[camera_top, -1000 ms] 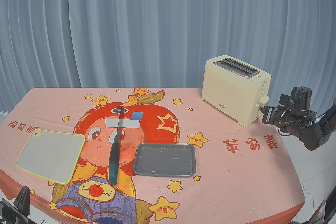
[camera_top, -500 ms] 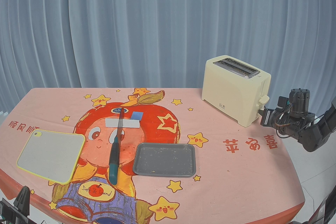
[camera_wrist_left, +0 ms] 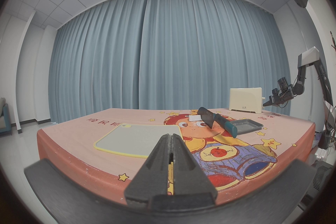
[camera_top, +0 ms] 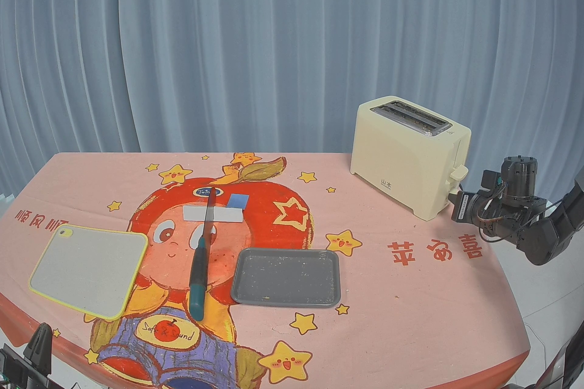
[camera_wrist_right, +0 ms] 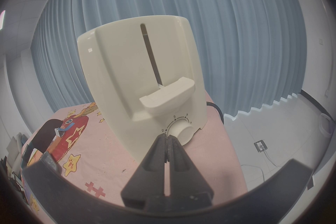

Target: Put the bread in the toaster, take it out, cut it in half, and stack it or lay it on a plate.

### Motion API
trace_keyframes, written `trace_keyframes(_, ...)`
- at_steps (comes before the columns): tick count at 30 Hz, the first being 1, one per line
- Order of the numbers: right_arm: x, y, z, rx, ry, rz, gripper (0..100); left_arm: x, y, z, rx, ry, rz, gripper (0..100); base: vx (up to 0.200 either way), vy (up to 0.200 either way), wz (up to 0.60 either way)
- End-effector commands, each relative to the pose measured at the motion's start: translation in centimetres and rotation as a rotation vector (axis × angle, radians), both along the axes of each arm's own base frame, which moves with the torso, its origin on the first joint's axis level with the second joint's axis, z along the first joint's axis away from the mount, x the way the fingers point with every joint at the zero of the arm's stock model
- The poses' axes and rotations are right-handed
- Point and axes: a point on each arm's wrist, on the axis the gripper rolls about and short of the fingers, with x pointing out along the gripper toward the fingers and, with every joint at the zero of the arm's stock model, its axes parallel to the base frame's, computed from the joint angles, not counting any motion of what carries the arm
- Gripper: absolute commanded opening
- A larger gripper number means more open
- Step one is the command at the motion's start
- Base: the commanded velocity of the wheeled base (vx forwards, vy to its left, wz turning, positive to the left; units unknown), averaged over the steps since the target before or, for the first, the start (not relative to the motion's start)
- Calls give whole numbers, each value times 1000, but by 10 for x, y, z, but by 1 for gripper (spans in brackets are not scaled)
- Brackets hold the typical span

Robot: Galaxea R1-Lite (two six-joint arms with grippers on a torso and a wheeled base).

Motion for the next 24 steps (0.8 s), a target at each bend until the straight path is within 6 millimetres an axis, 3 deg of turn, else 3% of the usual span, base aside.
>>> trace_keyframes(1,-23,14,22,6,-58,59,0,1,0,-5,0,8,0,0,0,0,0)
trace_keyframes(24,-17,12,18,7,-48,45,0,1,0,-5,0,8,0,0,0,0,0)
